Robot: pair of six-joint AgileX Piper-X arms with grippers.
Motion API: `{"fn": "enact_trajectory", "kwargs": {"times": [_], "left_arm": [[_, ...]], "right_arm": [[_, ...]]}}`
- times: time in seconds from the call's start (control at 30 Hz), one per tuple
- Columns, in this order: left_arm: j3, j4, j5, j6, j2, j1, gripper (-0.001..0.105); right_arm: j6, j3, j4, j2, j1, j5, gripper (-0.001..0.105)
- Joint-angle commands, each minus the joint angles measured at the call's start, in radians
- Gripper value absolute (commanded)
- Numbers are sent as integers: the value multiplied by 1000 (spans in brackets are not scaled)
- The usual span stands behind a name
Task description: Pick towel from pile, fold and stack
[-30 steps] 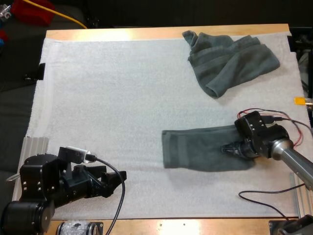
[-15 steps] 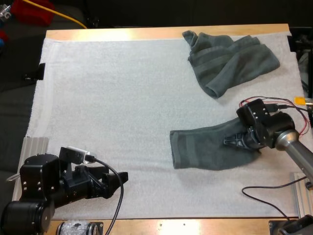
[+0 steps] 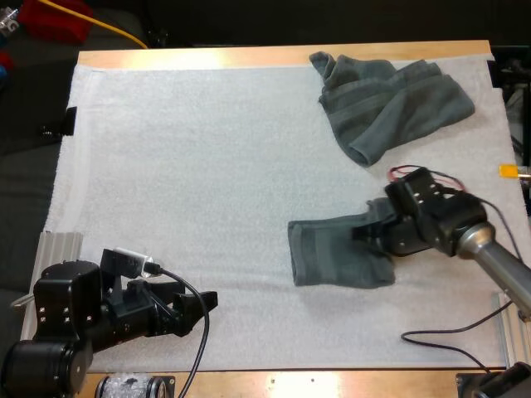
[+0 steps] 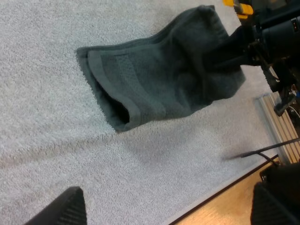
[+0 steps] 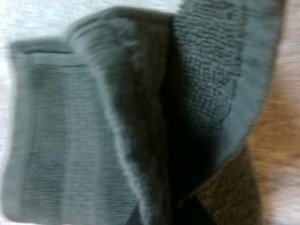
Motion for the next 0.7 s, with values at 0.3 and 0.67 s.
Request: {"fn": "enact_trajectory", "kwargs": {"times": [0.3,0.67], "left_arm": [[-8,2,15,-5,-4,-1,69],[-8,2,15,-5,-4,-1,69]], "right_arm": [[130,-7,-154,109,123,-70,1],[207,-7,-281,209,144,-147,1]]}}
